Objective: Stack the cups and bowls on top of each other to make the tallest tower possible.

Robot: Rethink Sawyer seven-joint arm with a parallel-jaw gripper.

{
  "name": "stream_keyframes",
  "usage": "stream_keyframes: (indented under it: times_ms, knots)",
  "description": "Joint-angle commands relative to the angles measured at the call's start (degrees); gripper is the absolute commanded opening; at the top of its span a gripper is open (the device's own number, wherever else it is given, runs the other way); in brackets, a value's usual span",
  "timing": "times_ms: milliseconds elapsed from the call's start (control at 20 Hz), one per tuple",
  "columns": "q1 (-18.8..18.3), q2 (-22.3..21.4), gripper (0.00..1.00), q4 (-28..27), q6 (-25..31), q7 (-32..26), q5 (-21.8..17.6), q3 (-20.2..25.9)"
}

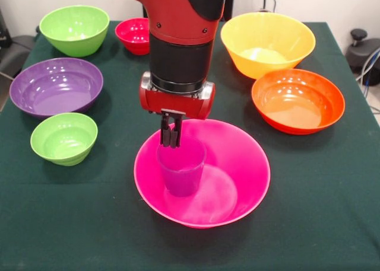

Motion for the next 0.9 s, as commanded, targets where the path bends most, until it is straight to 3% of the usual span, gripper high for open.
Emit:
stream_keyframes:
  times_ms: [50,900]
  knots:
    - [0.0,3.5,0.0,2.1,-0.6,-5.7,-3.9,4.1]
    - [1.4,6.7,0.0,0.3,-2.0,-4.1,-3.7,4.3]
